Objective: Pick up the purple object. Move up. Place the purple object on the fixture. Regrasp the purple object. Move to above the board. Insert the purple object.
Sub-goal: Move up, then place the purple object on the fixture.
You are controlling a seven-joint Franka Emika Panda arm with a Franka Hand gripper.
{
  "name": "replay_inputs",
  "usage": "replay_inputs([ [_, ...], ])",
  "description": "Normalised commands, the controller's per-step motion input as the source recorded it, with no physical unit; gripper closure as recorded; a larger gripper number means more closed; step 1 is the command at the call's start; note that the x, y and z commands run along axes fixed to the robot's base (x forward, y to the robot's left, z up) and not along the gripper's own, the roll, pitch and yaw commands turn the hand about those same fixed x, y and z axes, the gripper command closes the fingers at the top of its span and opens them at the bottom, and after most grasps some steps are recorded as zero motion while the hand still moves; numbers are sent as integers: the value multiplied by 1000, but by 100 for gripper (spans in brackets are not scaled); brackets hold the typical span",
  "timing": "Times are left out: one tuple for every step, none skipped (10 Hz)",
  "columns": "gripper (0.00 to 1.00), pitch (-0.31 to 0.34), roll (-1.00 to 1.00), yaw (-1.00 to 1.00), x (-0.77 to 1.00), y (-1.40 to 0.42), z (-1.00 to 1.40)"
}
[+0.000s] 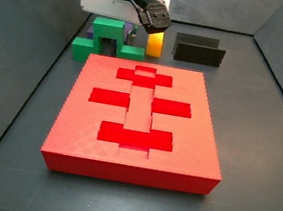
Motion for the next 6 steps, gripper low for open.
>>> replay_inputs([
  [100, 0, 0, 0, 0, 0, 833],
  [100, 34, 3, -28, -82, -15, 790],
  [100, 38, 3, -28, -102, -15, 678],
  [100, 2, 6, -17, -56, -5, 289],
  [100, 0, 0, -9, 0, 0, 0],
  [100, -77, -337, 0, 0, -14, 323],
])
